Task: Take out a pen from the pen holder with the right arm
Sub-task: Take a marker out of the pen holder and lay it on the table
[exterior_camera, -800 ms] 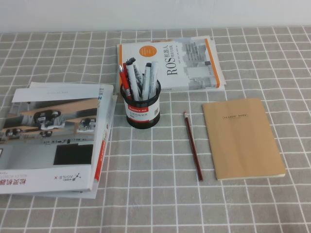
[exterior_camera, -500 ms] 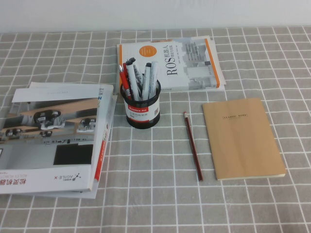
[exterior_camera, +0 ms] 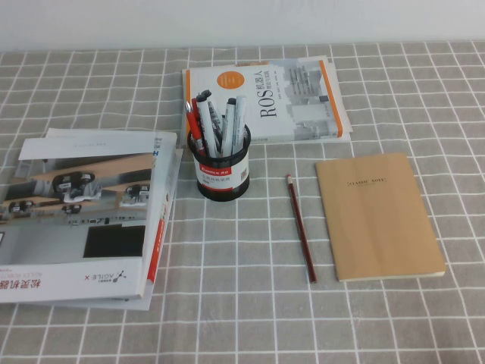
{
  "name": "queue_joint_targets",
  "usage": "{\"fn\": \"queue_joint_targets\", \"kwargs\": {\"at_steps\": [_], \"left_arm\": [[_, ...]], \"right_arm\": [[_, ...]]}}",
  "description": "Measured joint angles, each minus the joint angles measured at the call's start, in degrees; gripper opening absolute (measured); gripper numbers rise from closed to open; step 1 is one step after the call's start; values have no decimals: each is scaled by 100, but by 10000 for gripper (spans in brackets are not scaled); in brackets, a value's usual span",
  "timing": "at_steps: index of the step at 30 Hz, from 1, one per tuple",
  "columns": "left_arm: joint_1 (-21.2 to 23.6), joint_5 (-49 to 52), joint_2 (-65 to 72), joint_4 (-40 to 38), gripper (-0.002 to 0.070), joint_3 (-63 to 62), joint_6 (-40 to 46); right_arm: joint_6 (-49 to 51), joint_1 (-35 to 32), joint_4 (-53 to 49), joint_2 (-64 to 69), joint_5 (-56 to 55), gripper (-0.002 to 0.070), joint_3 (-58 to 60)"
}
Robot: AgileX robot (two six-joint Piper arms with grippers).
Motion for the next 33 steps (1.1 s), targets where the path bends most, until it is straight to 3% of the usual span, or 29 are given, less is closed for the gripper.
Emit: {"fn": "queue_joint_targets", "kwargs": {"at_steps": [24,33], "left_arm": [[0,0,0,0,-5,0,0],[0,0,0,0,-5,0,0]], "right_arm": [[0,0,14,0,-12,-12,0],[0,0,576,0,-396,-12,0]]}}
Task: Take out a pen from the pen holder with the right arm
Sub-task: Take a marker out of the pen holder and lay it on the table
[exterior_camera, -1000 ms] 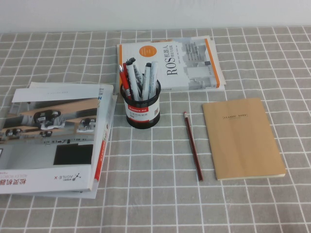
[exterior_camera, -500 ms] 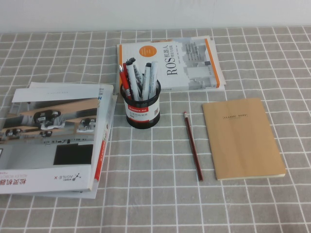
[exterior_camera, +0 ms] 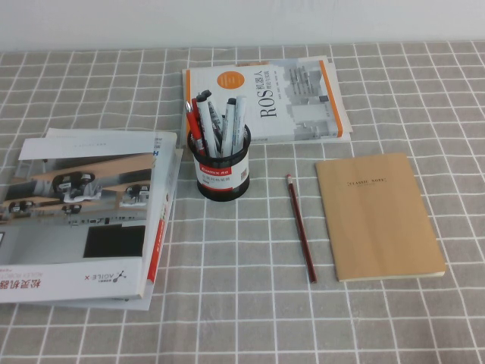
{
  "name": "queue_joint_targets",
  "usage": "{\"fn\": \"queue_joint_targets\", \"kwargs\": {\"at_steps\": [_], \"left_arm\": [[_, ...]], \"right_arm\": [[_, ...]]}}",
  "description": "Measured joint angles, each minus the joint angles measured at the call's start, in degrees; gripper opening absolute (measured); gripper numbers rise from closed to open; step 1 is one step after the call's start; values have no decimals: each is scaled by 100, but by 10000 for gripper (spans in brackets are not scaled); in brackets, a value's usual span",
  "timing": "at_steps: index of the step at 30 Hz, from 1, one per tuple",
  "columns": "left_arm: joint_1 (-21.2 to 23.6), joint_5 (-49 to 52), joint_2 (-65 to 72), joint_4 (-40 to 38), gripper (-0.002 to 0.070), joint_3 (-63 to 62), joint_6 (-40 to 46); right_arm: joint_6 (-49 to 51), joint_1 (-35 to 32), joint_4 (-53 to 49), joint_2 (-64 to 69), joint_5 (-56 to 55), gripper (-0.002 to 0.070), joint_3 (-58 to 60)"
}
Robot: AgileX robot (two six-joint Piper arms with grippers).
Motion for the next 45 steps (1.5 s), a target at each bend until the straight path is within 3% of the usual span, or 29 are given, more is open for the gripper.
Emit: {"fn": "queue_joint_targets", "kwargs": {"at_steps": [5,12,16,32,45], "left_arm": [[0,0,0,0,-5,0,0],[0,0,0,0,-5,0,0],[0,0,0,0,-5,0,0],[0,0,0,0,-5,0,0],[0,0,0,0,-5,0,0]], "right_arm": [[0,0,914,0,-454,-12,0],[0,0,3106,0,-1174,-12,0],[0,0,3549,0,-1287,-12,0],[-109,0,3617,105,-817,-12,-114],[-131,0,2444,2800,1415,-12,-2048]]}}
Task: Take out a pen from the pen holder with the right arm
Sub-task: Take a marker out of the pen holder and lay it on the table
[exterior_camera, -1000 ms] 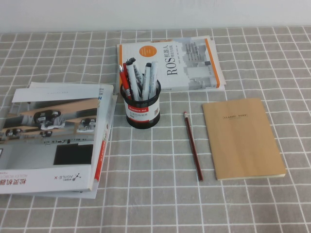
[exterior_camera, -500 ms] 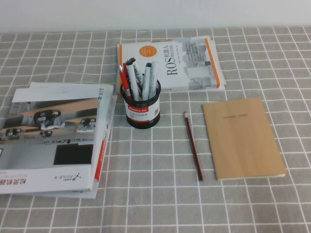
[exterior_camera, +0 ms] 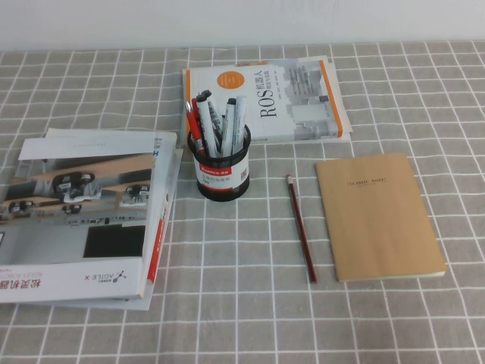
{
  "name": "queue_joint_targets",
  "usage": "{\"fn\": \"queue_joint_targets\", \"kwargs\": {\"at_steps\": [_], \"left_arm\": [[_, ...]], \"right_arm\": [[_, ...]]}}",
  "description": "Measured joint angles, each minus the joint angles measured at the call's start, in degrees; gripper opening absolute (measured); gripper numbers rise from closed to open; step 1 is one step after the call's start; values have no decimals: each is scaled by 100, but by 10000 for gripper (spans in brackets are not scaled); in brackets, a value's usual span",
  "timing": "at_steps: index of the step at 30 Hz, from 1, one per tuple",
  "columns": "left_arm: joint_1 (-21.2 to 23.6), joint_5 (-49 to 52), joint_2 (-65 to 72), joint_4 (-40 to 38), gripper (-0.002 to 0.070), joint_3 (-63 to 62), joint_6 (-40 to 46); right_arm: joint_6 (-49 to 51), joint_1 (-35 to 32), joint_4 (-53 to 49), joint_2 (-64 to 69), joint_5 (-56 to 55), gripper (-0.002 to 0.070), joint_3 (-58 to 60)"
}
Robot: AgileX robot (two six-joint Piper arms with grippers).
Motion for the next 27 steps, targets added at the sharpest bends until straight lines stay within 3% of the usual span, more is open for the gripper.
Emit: {"fn": "queue_joint_targets", "kwargs": {"at_steps": [6,14,27], "left_arm": [[0,0,0,0,-5,0,0],[0,0,0,0,-5,0,0],[0,0,0,0,-5,0,0]], "right_arm": [[-51,0,-545,1303,837,-12,-1015],[-281,96,-848,2753,1070,-12,-2132],[480,2192,-2093,4847,491,-12,-3884]]}}
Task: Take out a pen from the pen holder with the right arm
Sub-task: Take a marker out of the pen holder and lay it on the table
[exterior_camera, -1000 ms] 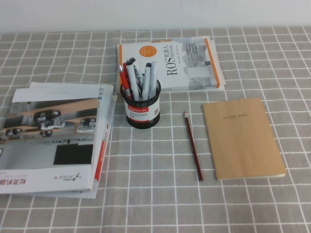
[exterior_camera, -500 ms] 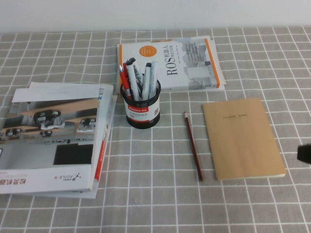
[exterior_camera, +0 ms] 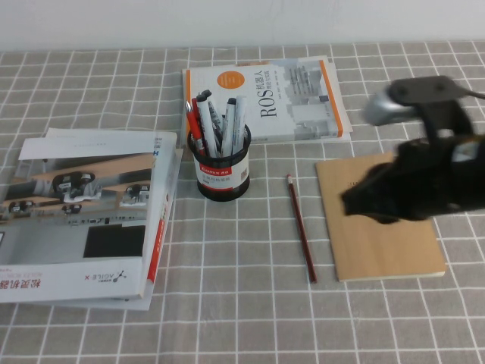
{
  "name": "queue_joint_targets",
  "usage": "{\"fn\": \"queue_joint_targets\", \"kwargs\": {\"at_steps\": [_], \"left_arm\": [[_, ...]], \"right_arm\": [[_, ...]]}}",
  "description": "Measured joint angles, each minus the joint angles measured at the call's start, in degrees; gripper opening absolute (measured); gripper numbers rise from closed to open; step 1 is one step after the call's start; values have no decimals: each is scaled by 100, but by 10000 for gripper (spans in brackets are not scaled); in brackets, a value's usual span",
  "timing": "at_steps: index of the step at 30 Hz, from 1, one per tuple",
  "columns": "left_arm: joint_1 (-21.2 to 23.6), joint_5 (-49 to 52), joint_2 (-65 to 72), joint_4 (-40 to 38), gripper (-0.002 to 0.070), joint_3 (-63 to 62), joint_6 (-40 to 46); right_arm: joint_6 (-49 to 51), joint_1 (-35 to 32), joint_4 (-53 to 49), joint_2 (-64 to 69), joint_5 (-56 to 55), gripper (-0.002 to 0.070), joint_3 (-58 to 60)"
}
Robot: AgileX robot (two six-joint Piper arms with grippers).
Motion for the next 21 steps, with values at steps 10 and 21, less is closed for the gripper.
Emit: {"fn": "queue_joint_targets", "kwargs": {"at_steps": [10,21], "left_arm": [[0,0,0,0,-5,0,0],[0,0,0,0,-5,0,0]], "right_arm": [[74,744,-85,1466,-742,-11,-1236],[74,742,102,2274,-3053,288,-1532]]}}
